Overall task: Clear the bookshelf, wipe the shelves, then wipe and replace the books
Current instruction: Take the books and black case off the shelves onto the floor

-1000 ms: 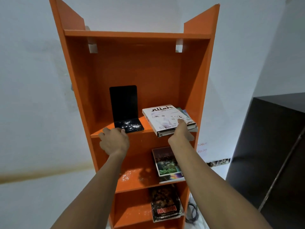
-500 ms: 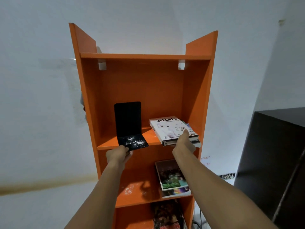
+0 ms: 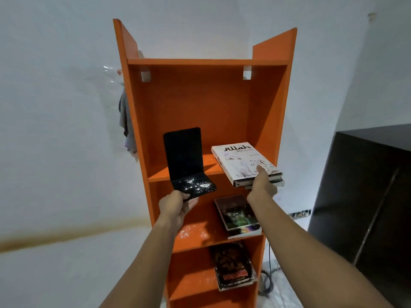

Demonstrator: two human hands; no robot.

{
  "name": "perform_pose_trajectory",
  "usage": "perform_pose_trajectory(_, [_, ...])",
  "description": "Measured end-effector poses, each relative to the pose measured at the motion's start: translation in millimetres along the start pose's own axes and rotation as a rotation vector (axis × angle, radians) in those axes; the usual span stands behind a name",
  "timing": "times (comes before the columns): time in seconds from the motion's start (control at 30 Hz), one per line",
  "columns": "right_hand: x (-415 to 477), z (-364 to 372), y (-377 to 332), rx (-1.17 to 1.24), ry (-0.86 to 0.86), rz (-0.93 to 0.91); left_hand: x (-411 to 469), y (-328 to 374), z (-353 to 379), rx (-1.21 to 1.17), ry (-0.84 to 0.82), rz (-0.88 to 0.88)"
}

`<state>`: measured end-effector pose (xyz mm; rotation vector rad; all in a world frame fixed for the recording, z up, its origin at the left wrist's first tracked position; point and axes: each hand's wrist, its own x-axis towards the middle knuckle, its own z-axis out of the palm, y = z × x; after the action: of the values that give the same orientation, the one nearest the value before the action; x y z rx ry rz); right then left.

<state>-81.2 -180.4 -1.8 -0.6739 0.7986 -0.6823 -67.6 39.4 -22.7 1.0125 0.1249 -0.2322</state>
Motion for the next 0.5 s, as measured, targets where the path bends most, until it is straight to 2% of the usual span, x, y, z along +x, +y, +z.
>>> perform_pose_trajectory(0.3, [-36.3, -118.0, 41.6, -0.009, 0.02, 0.063, -38.9, -87.2, -43.3, 0.112, 0.021, -0.013])
perform_pose_trajectory(0.5, [-16.1, -206.9, 65.8, -0.179, 0.044, 0.152, -79.3, -164.6, -60.5, 0.07, 0.176, -0.146])
